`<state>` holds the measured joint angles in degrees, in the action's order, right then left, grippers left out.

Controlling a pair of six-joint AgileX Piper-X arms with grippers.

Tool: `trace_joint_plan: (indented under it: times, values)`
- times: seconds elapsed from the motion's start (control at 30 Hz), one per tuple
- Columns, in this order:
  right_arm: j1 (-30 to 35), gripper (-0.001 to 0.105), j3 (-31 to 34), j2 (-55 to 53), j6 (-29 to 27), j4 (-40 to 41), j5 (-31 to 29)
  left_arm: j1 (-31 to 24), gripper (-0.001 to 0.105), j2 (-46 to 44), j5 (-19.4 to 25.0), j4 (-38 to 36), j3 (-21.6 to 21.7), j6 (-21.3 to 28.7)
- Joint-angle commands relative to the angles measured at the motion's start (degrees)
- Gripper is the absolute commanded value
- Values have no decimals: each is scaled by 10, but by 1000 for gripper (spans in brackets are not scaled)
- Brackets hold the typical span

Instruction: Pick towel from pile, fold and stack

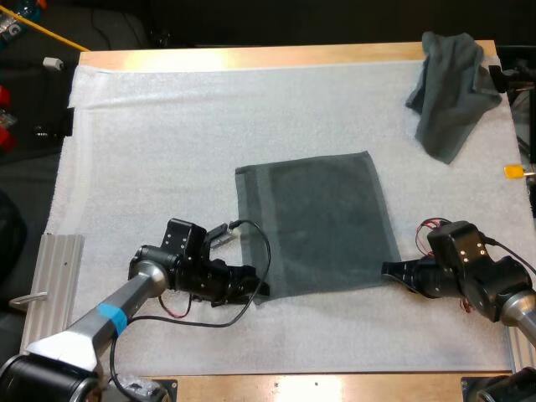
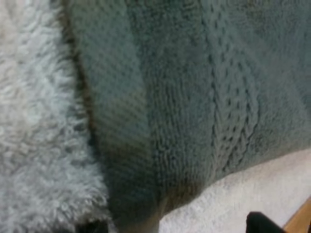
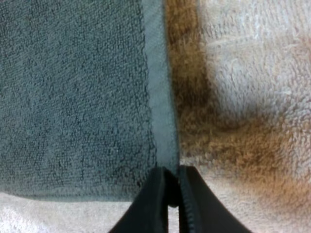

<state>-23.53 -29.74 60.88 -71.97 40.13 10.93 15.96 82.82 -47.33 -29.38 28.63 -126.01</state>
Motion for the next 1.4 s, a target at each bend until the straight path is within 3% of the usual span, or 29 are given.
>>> trace_joint_plan:
  times: [0.0,0.2,0.33,0.47,0.57,0.77,1.07,1.37]
  values:
    - [-1,0,-3,-4,-2,7,-2,4,59,10,10,13,-1,-2]
    - [-1,0,-3,-4,-2,7,-9,12,59,10,10,17,0,-12]
    - [-1,0,-3,-4,-2,5,-9,55,59,10,19,35,0,-30]
    - [-1,0,-3,-4,-2,9,-9,93,56,10,77,43,3,-49]
    - [-1,0,-3,-4,-2,14,-9,96,45,10,89,43,3,-51]
    - [-1,0,-3,-4,-2,14,-8,96,1,10,93,43,3,-53]
    - [-1,0,-3,-4,-2,22,-4,99,0,2,97,33,3,-36]
    - [-1,0,-3,-77,-2,80,5,133,0,-108,123,-92,3,39]
